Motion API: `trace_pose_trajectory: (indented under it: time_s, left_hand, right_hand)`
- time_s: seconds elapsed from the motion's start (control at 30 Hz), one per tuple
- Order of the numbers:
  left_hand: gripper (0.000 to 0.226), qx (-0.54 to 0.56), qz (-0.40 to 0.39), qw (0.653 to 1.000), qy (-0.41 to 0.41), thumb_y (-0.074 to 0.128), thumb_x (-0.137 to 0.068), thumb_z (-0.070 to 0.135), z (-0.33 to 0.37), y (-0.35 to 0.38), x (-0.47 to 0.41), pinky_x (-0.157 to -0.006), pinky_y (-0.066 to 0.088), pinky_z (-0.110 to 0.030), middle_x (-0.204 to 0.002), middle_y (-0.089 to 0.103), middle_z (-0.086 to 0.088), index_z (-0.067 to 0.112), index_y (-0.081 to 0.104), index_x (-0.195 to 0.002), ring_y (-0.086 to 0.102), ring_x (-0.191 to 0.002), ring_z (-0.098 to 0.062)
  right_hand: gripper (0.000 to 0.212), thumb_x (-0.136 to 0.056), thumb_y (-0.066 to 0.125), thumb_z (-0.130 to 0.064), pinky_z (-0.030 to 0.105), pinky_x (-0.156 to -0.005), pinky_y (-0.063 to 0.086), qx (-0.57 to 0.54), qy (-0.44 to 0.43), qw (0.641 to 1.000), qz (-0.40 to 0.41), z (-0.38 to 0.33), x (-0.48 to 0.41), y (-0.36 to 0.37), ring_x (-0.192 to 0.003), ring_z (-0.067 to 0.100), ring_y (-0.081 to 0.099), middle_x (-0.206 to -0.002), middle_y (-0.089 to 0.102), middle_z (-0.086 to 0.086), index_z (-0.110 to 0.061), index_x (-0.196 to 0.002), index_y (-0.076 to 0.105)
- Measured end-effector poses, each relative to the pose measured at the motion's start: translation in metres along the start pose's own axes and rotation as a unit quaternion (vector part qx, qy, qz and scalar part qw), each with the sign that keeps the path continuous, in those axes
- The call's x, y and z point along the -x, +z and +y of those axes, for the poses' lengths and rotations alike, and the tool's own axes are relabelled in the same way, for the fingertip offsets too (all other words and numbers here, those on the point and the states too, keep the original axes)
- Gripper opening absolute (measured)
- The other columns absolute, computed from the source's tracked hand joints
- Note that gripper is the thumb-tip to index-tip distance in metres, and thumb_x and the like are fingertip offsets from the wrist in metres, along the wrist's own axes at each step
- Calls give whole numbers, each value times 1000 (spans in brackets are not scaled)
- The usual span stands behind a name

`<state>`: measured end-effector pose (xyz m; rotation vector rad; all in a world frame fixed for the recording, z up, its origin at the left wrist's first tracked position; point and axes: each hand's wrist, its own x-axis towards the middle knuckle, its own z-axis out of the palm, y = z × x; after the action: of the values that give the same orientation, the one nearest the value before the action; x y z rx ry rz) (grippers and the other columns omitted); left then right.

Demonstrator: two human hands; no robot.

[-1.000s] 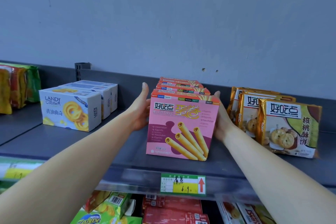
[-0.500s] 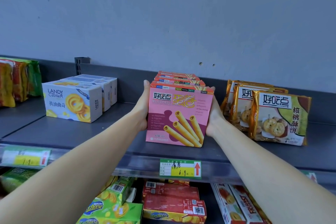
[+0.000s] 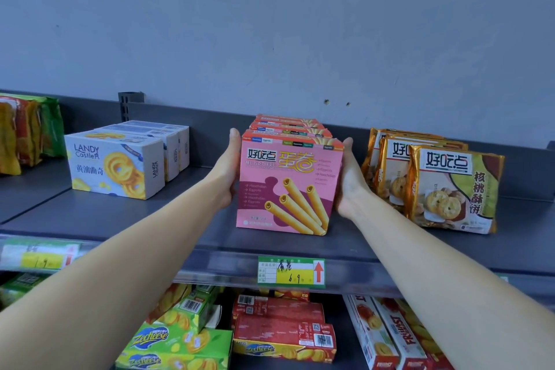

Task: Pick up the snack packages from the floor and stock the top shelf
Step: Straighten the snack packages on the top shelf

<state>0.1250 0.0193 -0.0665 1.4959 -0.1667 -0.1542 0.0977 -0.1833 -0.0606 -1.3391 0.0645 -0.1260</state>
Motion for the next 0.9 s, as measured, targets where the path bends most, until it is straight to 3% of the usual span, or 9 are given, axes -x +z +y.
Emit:
trace_pose_trajectory:
  time_s: [0.07, 0.17, 0.27, 0.4, 0.47, 0.57, 0.73, 0.8, 0.9]
  left_hand:
    - [84, -29, 38, 999, -3, 20, -68, 91, 1, -6, 0, -114, 28, -51, -114, 71, -4, 33, 75, -96, 59, -119, -28]
    - [117, 9, 89, 996, 5, 29, -48, 98, 15, -12, 4, -116, 21, -51, -146, 47, -5, 25, 52, -135, 37, -139, -28]
    - [101, -20, 133, 990, 32, 27, -72, 88, 45, 2, 34, -116, 21, -50, -152, 36, -3, 22, 31, -148, 33, -140, -24]
    - [72, -85, 196, 969, 122, 22, -93, 66, 77, 16, 43, -104, 28, -33, -145, 41, -1, 17, 36, -144, 38, -131, -20]
    - [63, -115, 199, 956, 180, 23, -96, 61, 91, 25, 48, -89, 27, -27, -125, 49, 3, 18, 43, -138, 41, -112, -15]
    - [54, -143, 193, 938, 248, 26, -98, 55, 108, 44, 49, -83, 31, -27, -106, 51, 3, 15, 51, -124, 42, -100, -16]
    - [57, -167, 151, 926, 304, 29, -98, 54, 128, 85, 50, -88, 37, -33, -126, 56, -9, 10, 52, -125, 49, -120, -26]
    - [55, -174, 123, 923, 321, 30, -98, 55, 131, 103, 47, -87, 36, -31, -119, 56, -3, 13, 51, -127, 49, -120, -23]
    - [56, -202, 88, 917, 333, 33, -96, 56, 129, 135, 45, -93, 34, -29, -134, 52, 4, 18, 47, -135, 46, -126, -17]
  right_hand:
    - [82, -82, 21, -81, 49, -106, 41, 21, 2, 1000, 11, -2, 3, -3, -113, 29, 62, -117, 69, 7, -23, -117, 66]
    - [89, -80, 19, -84, 50, -113, 30, 66, -13, 997, 32, -9, 13, -9, -129, 26, 50, -133, 60, 5, -23, -135, 53]
    - [84, -86, 23, -76, 49, -113, 30, 94, -35, 993, 62, -25, 34, -13, -134, 25, 43, -143, 50, 8, -18, -142, 44]
    - [72, -94, 26, -65, 46, -107, 40, 127, -97, 981, 105, -48, 57, -25, -126, 24, 51, -136, 54, 11, -12, -137, 50]
    - [70, -95, 27, -64, 44, -103, 45, 139, -126, 974, 129, -58, 65, -34, -118, 22, 56, -130, 59, 10, -11, -133, 54]
    - [69, -95, 27, -63, 41, -98, 48, 150, -157, 961, 172, -72, 73, -49, -112, 21, 59, -123, 63, 8, -11, -129, 57]
    - [67, -95, 28, -63, 41, -97, 49, 156, -192, 942, 227, -95, 88, -77, -110, 21, 60, -120, 64, 8, -12, -125, 60]
    - [68, -95, 28, -64, 42, -99, 48, 162, -198, 934, 247, -101, 92, -91, -111, 21, 59, -120, 64, 8, -13, -125, 60]
    - [68, -94, 28, -65, 40, -96, 49, 156, -196, 930, 268, -104, 97, -113, -104, 19, 62, -118, 65, 7, -13, -124, 60]
